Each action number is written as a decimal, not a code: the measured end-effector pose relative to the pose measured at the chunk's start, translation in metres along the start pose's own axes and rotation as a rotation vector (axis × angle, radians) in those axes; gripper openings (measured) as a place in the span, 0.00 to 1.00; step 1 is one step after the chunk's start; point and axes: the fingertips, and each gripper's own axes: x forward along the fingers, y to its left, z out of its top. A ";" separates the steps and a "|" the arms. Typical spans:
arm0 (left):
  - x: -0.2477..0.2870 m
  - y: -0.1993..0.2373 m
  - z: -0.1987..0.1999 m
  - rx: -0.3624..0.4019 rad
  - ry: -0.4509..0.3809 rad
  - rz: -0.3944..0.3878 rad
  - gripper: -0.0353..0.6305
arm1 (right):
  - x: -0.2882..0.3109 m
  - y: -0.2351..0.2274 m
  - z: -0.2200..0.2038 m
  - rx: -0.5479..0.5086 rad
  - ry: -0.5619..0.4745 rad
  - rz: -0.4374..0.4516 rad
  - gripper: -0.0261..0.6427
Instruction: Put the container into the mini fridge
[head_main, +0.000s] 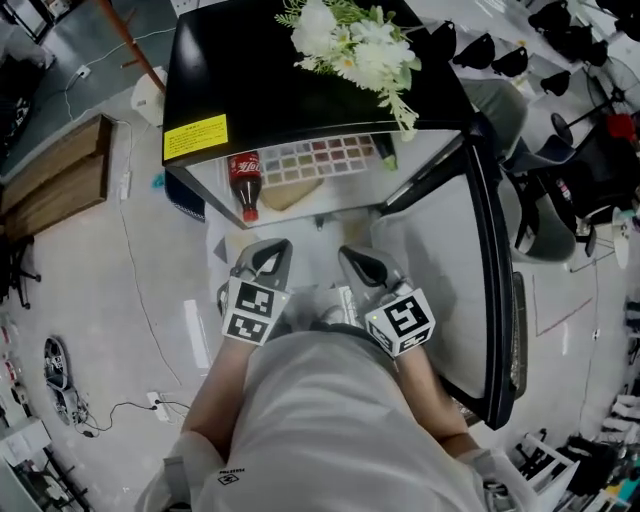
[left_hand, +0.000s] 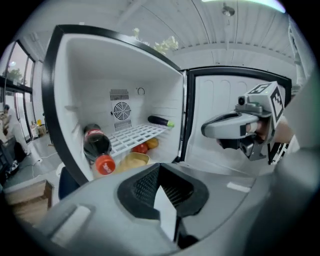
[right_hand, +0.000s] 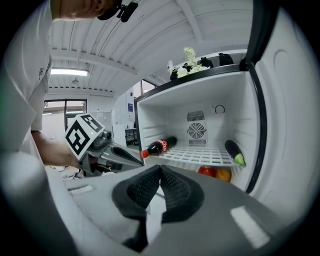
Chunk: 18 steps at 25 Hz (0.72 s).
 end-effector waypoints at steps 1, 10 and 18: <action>-0.008 0.002 0.002 -0.013 -0.011 0.000 0.06 | 0.002 0.002 0.005 -0.003 -0.010 0.004 0.04; -0.065 0.039 0.003 -0.081 -0.123 0.064 0.06 | 0.026 0.033 0.037 -0.046 -0.055 0.085 0.04; -0.098 0.055 0.002 -0.142 -0.183 0.079 0.06 | 0.050 0.065 0.051 -0.075 -0.066 0.155 0.04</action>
